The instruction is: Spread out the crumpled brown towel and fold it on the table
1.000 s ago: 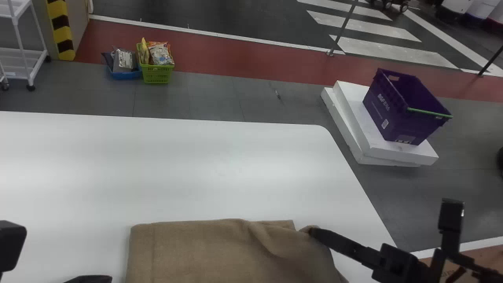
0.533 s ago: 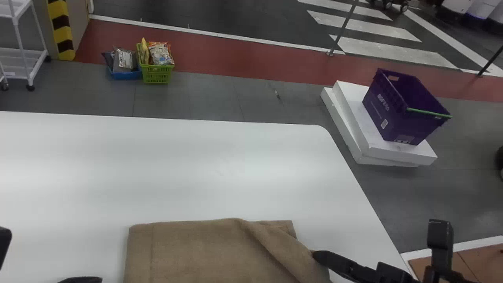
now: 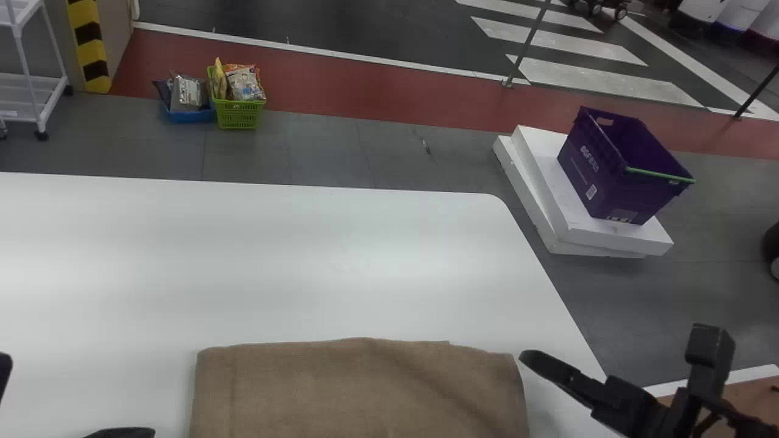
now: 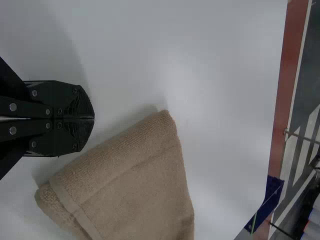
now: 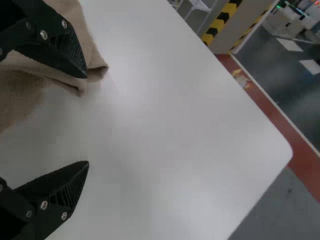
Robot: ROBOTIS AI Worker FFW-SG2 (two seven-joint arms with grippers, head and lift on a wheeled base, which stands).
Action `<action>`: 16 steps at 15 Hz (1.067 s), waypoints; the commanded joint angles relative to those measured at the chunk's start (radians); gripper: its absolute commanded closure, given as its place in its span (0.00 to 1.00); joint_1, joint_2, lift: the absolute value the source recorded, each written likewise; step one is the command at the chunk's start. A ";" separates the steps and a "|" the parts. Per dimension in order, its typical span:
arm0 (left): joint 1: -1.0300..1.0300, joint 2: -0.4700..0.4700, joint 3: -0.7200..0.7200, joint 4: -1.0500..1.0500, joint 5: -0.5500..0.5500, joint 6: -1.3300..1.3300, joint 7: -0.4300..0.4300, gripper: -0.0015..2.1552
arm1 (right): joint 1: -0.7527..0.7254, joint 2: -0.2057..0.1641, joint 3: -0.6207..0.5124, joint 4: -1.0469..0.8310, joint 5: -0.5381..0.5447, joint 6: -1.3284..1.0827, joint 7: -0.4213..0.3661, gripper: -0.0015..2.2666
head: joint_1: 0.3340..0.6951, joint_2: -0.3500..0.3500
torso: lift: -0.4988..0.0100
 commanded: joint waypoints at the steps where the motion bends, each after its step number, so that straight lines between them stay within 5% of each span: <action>1: 0.005 0.000 0.003 -0.008 0.000 0.003 -0.002 0.89 | -0.005 0.002 -0.002 0.020 0.005 -0.111 0.019 0.07 | 1.00 0.00 | 0.73; 10: 0.000 -0.003 0.075 -0.022 0.037 0.080 -0.041 0.89 | 0.079 0.002 -0.005 -0.146 -0.066 0.098 0.209 0.07 | 1.00 0.00 | 0.73; 13: -0.002 -0.001 0.098 -0.038 0.112 0.153 -0.046 0.75 | 0.087 0.002 0.070 -0.135 0.020 -0.047 0.209 0.08 | 1.00 0.00 | 0.73; 16: -0.002 -0.003 0.090 -0.036 0.159 0.159 -0.049 0.75 | 0.087 0.002 0.097 -0.052 0.108 -0.326 0.185 0.08 | 1.00 0.00 | 0.73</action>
